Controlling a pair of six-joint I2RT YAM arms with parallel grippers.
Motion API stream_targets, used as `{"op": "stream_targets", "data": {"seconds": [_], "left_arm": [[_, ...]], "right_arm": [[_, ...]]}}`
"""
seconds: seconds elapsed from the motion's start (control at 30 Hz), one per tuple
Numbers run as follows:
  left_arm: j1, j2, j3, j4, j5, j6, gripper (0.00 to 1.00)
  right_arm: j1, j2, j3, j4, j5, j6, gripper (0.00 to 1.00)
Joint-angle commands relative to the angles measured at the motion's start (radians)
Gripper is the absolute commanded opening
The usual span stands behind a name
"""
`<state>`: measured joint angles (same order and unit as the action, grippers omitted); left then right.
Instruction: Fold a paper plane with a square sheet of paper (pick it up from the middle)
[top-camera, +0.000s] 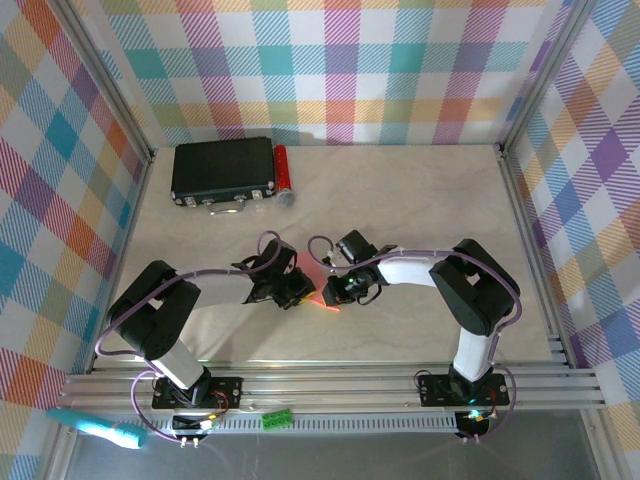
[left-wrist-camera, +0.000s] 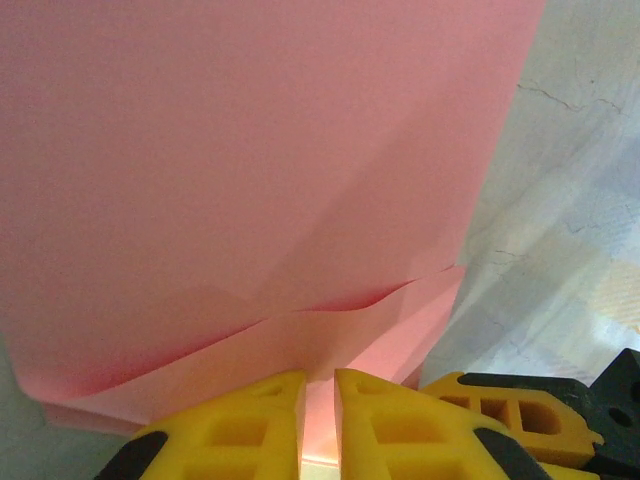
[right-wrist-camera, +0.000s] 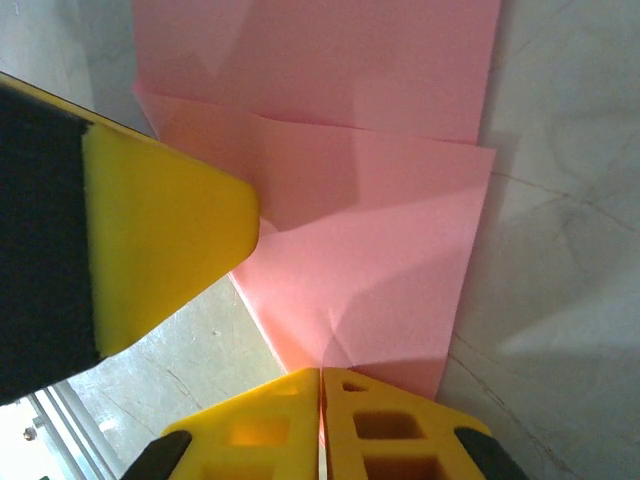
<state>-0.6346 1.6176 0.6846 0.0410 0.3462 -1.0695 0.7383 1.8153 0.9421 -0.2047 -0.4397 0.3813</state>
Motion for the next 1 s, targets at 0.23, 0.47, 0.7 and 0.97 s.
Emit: {"op": "stream_targets", "data": {"seconds": [0.23, 0.47, 0.7, 0.97], "left_arm": [[-0.005, -0.052, 0.038, -0.026, -0.015, 0.042, 0.16], [-0.008, -0.072, 0.008, 0.051, 0.011, 0.01, 0.12], [-0.034, -0.032, -0.024, 0.111, 0.02, -0.03, 0.08], [-0.049, 0.016, -0.032, 0.123, -0.006, -0.049, 0.06]], "right_arm": [[-0.001, 0.034, 0.037, -0.055, 0.01, 0.006, 0.1], [-0.001, 0.047, 0.037, -0.067, 0.016, 0.026, 0.09], [-0.001, 0.071, 0.059, -0.081, 0.01, 0.044, 0.08], [-0.001, 0.079, 0.062, -0.111, 0.026, 0.063, 0.08]]}}
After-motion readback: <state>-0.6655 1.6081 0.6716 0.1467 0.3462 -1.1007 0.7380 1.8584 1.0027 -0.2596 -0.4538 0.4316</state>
